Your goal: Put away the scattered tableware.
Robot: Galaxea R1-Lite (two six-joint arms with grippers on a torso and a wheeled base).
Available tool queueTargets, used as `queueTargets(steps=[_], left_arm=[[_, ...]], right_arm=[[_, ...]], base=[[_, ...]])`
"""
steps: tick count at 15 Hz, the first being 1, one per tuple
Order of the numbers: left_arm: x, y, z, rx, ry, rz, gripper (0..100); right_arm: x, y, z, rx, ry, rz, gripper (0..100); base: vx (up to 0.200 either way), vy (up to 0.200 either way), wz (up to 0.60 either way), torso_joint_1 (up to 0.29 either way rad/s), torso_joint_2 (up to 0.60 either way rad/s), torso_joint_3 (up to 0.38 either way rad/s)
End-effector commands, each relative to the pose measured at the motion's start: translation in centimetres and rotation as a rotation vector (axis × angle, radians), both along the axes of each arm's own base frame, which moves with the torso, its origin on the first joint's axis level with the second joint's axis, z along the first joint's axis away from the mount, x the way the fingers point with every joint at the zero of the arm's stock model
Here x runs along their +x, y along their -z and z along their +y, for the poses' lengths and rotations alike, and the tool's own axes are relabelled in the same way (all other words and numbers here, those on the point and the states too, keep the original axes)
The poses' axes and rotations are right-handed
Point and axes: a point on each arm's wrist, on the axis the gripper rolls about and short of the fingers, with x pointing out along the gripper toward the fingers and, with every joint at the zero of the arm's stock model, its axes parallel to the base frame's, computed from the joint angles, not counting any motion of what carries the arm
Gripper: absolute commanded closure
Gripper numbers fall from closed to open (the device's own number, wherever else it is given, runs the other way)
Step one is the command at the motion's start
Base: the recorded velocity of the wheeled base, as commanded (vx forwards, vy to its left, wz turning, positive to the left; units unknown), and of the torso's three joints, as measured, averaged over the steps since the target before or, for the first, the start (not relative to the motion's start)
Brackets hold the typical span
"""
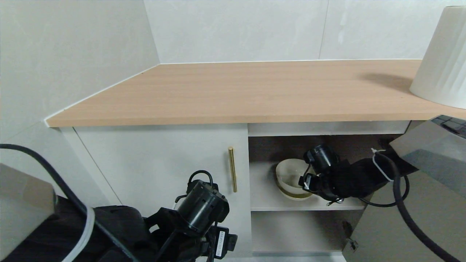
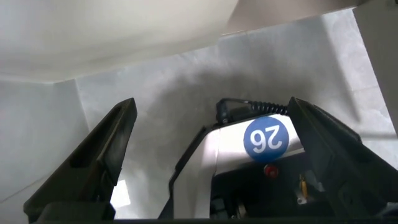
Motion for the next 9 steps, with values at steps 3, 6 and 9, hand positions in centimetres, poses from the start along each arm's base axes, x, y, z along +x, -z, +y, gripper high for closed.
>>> queueTargets(steps=[3, 6, 9], left_arm=[[-1.7, -4.9, 4.1, -0.06, -0.076, -0.067, 0], [-3.2, -6.6, 6.0, -0.101, -0.096, -0.115, 0], [-4.1, -8.2, 7.6, -0.121, -0.122, -0.16, 0]], right_arm=[[-7.7, -7.7, -1.6, -0.043, -0.28, -0.068, 0], [-13.3, -13.0, -4.6, 0.004, -0.409, -0.037, 0], [-16.9, -14.9, -5.5, 0.02, -0.474, -0.026, 0]], base=[[0.0, 0.0, 0.0, 0.0, 0.0, 0.0], [0.0, 0.0, 0.0, 0.0, 0.0, 0.0], [0.0, 0.0, 0.0, 0.0, 0.0, 0.0]])
